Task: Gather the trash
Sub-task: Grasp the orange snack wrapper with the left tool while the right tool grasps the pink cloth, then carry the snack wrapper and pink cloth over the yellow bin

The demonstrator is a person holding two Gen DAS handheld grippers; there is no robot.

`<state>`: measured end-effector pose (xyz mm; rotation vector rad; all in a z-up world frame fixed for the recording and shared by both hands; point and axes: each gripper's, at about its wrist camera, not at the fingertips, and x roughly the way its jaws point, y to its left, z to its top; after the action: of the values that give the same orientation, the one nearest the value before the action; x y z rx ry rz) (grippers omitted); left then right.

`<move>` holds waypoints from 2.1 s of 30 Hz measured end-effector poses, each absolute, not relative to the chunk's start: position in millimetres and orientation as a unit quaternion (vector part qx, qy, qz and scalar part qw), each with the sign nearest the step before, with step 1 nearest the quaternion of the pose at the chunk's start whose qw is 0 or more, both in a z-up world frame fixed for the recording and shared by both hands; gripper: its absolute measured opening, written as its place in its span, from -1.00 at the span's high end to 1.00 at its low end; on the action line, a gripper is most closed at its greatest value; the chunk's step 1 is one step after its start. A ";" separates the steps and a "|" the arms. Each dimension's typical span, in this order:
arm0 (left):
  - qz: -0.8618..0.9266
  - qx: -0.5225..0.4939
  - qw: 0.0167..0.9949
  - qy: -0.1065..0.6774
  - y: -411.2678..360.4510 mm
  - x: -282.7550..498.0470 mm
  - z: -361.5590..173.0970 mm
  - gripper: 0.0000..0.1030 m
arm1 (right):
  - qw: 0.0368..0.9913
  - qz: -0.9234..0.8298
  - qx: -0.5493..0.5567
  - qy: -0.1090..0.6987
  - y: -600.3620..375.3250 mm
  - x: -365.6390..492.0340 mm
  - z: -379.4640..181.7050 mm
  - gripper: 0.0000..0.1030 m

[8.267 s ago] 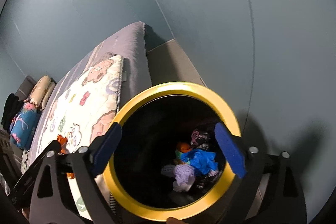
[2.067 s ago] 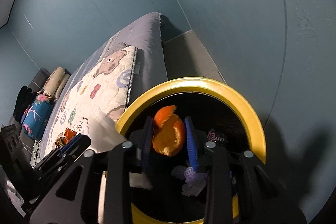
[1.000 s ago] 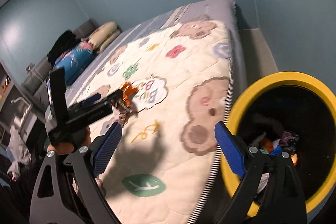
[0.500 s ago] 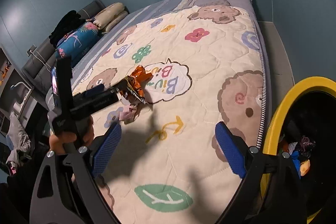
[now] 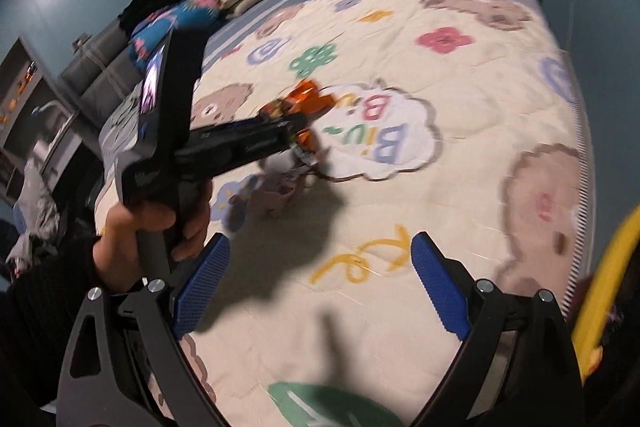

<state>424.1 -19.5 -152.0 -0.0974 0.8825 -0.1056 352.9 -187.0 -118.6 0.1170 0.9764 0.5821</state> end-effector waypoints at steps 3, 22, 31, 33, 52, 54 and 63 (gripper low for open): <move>-0.057 -0.062 0.899 0.430 -7.8 431.0 -154.1 0.24 | 0.835 0.292 0.043 0.465 -162.2 363.7 -130.0 -0.70; -0.095 -0.165 0.874 0.446 61.3 456.0 -164.4 0.46 | 0.818 0.275 -0.001 0.505 -69.5 424.4 -190.8 0.09; -0.095 -0.196 0.871 0.440 70.9 446.6 -157.1 0.56 | 0.819 0.250 0.006 0.517 -87.3 415.2 -184.3 0.62; -0.096 -0.201 0.872 0.436 73.7 441.6 -151.2 0.56 | 0.818 0.252 0.006 0.516 -92.7 406.4 -176.5 0.63; -0.111 -0.183 0.894 0.394 75.1 351.3 -99.8 0.57 | 0.846 0.242 0.044 0.473 -176.4 301.4 -95.2 0.65; -0.112 -0.173 0.900 0.385 73.4 337.2 -91.7 0.57 | 0.850 0.238 0.058 0.467 -188.7 291.0 -87.7 0.65; -0.096 -0.090 0.937 0.324 53.4 264.4 -43.0 0.57 | 0.877 0.227 0.107 0.411 -244.4 241.3 -41.4 0.65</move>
<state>264.4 53.4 -43.0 -0.1836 0.6625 -0.1957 241.3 -244.4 -41.4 0.2227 0.8570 0.4732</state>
